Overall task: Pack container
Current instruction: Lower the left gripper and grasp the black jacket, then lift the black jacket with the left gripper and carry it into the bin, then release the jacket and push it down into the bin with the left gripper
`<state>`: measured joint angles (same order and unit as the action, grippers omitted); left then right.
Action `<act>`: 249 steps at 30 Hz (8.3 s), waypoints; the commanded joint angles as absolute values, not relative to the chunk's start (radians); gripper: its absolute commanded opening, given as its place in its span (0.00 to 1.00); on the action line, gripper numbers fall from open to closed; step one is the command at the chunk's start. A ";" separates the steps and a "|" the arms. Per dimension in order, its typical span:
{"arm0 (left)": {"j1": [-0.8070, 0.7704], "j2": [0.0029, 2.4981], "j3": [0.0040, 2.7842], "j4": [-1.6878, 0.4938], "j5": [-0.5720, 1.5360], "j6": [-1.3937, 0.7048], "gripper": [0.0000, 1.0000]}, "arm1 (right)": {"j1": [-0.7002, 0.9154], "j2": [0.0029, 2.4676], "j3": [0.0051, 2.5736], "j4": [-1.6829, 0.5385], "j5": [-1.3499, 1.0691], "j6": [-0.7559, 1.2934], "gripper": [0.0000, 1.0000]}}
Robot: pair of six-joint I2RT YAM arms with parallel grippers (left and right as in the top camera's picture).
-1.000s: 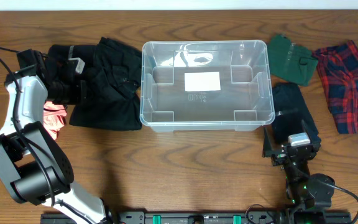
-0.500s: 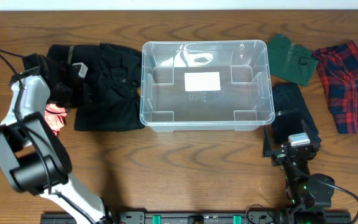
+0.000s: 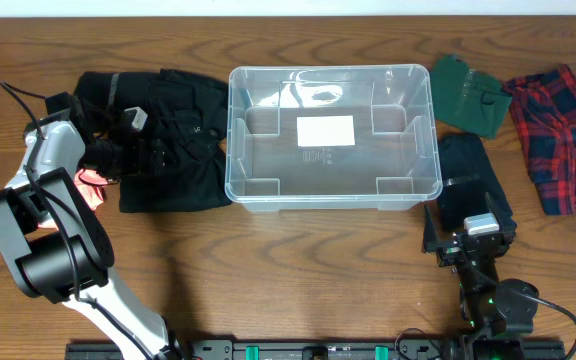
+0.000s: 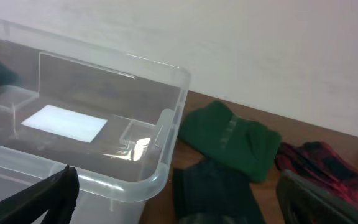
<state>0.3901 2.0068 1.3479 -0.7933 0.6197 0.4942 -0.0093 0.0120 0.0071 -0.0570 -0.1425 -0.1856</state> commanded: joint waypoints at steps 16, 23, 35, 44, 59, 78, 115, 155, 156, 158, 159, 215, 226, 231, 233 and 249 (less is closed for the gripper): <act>0.340 2.132 1.342 -0.764 0.488 0.500 0.93 | -0.021 0.007 0.006 -0.061 -0.147 -0.192 0.99; 0.336 2.134 1.343 -0.767 0.478 0.500 0.42 | -0.021 0.007 0.006 -0.061 -0.147 -0.192 0.99; 0.337 2.071 1.442 -0.873 0.489 0.306 0.06 | -0.021 0.007 0.006 -0.061 -0.147 -0.192 0.99; 0.337 1.873 1.539 -0.882 0.418 0.203 0.06 | -0.021 0.007 0.006 -0.061 -0.147 -0.192 0.99; 0.287 1.470 1.553 -0.817 0.340 0.030 0.06 | -0.021 0.007 0.006 -0.061 -0.147 -0.192 0.99; -0.061 1.365 1.552 -0.795 0.492 -0.238 0.06 | -0.021 0.007 0.006 -0.061 -0.147 -0.192 0.99; -0.305 1.662 1.522 -0.810 0.653 -0.004 0.06 | -0.021 0.007 0.006 -0.061 -0.147 -0.192 0.99; -0.412 1.728 1.470 -0.746 0.423 -0.588 0.06 | -0.021 0.007 0.006 -0.061 -0.147 -0.192 0.99; -0.412 1.728 1.470 -0.746 0.422 -0.590 0.06 | -0.021 0.007 0.006 -0.061 -0.147 -0.192 0.99; -0.412 1.728 1.470 -0.751 0.415 -0.589 0.06 | -0.021 0.007 0.006 -0.061 -0.147 -0.192 0.99; -0.412 1.728 1.470 -0.754 0.407 -0.589 0.06 | -0.021 0.007 0.006 -0.061 -0.147 -0.192 0.99; -0.510 1.610 1.427 -0.340 -0.065 -0.079 0.06 | -0.021 0.007 0.006 -0.061 -0.147 -0.192 0.99; -0.510 1.839 1.427 -0.245 -0.065 0.031 0.06 | -0.021 0.007 0.006 -0.061 -0.147 -0.192 0.99; -0.510 1.908 1.427 -0.248 -0.248 0.049 0.06 | -0.021 0.007 0.006 -0.061 -0.147 -0.192 0.99; -0.510 1.916 1.427 -0.256 -0.336 0.048 0.06 | -0.021 0.007 0.006 -0.061 -0.147 -0.192 0.99; -0.509 1.971 1.392 -0.307 -0.346 -0.137 0.06 | -0.021 0.007 0.006 -0.061 -0.147 -0.192 0.99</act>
